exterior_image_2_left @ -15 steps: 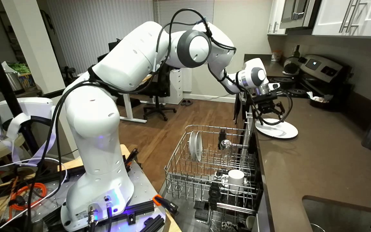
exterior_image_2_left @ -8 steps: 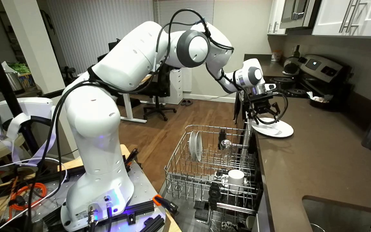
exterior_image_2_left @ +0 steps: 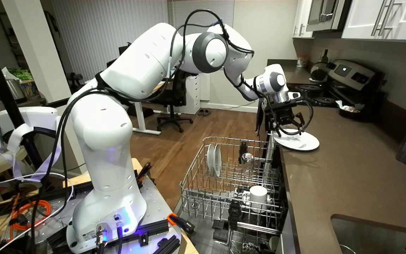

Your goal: Place the white plate from the counter on the left side of the dishwasher

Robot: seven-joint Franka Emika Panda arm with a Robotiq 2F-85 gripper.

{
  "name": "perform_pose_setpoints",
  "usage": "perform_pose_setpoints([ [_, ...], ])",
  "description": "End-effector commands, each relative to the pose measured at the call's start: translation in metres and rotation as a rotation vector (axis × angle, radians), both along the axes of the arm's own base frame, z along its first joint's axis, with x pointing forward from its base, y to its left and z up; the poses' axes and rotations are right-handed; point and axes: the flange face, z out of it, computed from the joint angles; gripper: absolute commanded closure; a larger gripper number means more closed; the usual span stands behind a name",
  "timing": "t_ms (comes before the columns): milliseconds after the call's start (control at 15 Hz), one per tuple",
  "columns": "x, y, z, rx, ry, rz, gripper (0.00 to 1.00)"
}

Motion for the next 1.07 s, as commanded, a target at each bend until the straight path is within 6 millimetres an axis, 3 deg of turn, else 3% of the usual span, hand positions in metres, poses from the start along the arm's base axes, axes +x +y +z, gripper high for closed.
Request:
perform_pose_setpoints([
  [0,-0.005,-0.017,0.009,-0.081,0.012,-0.053,0.00],
  [200,-0.007,-0.025,0.014,-0.124,0.017,-0.074,0.00],
  [467,-0.008,-0.016,0.023,-0.112,0.029,-0.065,0.00],
  [733,-0.006,-0.001,0.032,-0.066,0.015,-0.021,0.00],
  [1000,-0.002,0.027,0.047,-0.042,-0.027,0.029,0.00],
])
